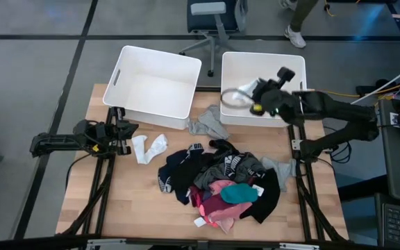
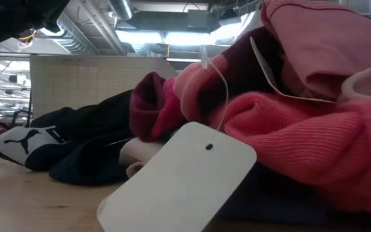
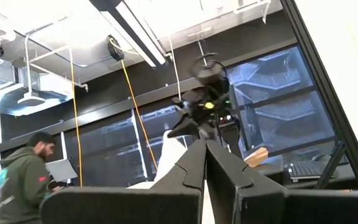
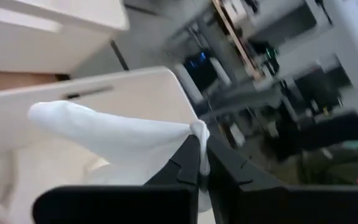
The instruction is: Sort clothes
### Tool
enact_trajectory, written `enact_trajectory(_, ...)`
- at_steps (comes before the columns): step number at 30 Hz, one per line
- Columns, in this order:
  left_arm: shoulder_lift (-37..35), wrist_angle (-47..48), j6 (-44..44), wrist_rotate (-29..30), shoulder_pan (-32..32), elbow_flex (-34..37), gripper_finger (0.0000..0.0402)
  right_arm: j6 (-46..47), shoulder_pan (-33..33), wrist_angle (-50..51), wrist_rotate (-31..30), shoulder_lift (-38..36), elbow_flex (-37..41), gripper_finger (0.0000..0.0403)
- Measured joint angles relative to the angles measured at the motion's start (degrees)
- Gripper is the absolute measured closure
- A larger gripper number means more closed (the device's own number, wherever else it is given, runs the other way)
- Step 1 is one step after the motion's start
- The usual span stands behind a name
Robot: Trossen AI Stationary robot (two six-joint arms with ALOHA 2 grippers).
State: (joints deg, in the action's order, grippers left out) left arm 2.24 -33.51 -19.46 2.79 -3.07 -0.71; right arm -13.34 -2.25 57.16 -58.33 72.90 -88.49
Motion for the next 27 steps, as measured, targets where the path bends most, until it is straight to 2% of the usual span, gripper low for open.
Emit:
enact_trajectory(2,0.0,0.0,-0.02,0.0,0.01,0.0,0.0398,0.05,-3.55,0.03,2.67,0.0,0.0,0.0382)
enact_trajectory(8,0.0,0.0,-0.02,0.0,0.0,0.0,0.0398,5.6,-14.34,0.03,16.54,0.22,0.04,0.0382)
enact_trajectory(15,0.0,-0.05,-0.02,0.0,0.01,0.0,0.0398,10.19,-21.74,0.23,25.8,1.6,0.09,0.0369)
enact_trajectory(19,0.0,-0.09,-0.02,0.0,0.02,0.0,0.0398,10.49,-22.31,0.27,25.97,2.72,0.09,0.0328)
enact_trajectory(25,0.0,-0.1,-0.04,0.0,0.02,0.0,0.0398,10.52,-22.15,-0.5,26.29,3.3,0.09,0.0239)
enact_trajectory(27,0.0,-0.11,-0.18,0.0,0.01,0.0,0.0398,10.79,-21.93,-1.13,28.96,3.3,0.09,0.0211)
